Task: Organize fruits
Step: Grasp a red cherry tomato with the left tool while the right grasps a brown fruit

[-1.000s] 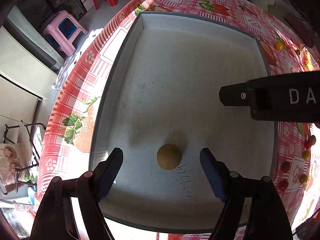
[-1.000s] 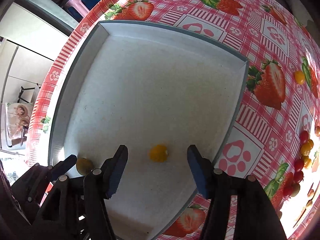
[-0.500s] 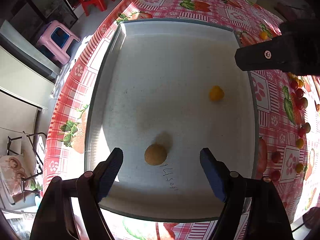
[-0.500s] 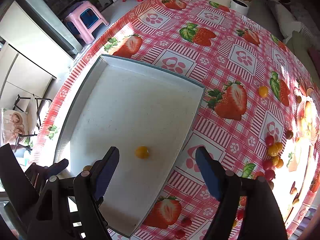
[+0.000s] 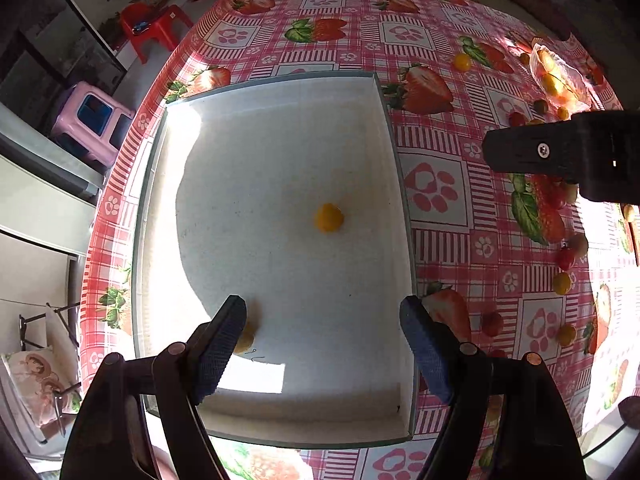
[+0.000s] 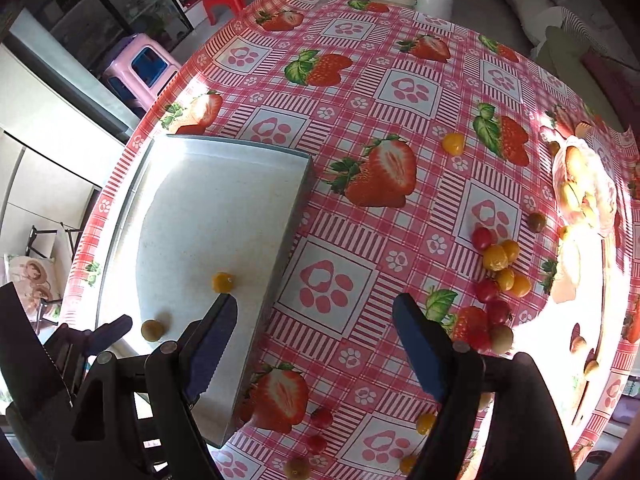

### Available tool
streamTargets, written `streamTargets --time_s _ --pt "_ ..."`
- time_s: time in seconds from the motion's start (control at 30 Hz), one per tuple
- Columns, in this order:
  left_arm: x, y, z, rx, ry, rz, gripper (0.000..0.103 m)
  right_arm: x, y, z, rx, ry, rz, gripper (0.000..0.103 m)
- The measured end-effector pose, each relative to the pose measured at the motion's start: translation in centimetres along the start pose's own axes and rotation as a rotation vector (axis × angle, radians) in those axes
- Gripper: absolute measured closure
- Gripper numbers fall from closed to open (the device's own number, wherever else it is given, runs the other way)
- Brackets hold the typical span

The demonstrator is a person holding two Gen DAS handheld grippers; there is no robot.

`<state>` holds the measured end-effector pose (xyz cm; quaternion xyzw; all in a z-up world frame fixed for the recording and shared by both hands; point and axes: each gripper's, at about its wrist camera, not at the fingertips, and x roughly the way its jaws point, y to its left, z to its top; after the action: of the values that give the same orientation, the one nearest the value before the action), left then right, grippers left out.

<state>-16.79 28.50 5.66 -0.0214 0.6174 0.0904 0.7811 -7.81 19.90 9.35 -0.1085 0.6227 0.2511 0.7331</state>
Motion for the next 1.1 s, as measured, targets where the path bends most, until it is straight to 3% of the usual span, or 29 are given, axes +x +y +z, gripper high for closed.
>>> streamTargets --time_s 0.27,0.6,0.83,1.1 --pt "-1.3 -6.9 2.6 0.098 -0.022 -0.074 0.023 -0.3 -10.8 -4.4 0.214 0.042 -0.058 0.017" --pt "1.2 -15.9 4.7 0.168 0.026 -0.163 0.023 -0.9 -24.0 -10.6 0.480 0.068 -0.117 0.017" --pt "3.4 -18.9 6.6 0.174 0.022 -0.150 0.023 -0.3 -28.2 -10.2 0.538 0.048 -0.109 0.017" --pt "5.2 -19.6 7.0 0.174 0.041 -0.143 0.023 2.0 -28.6 -7.4 0.492 0.034 -0.110 0.019"
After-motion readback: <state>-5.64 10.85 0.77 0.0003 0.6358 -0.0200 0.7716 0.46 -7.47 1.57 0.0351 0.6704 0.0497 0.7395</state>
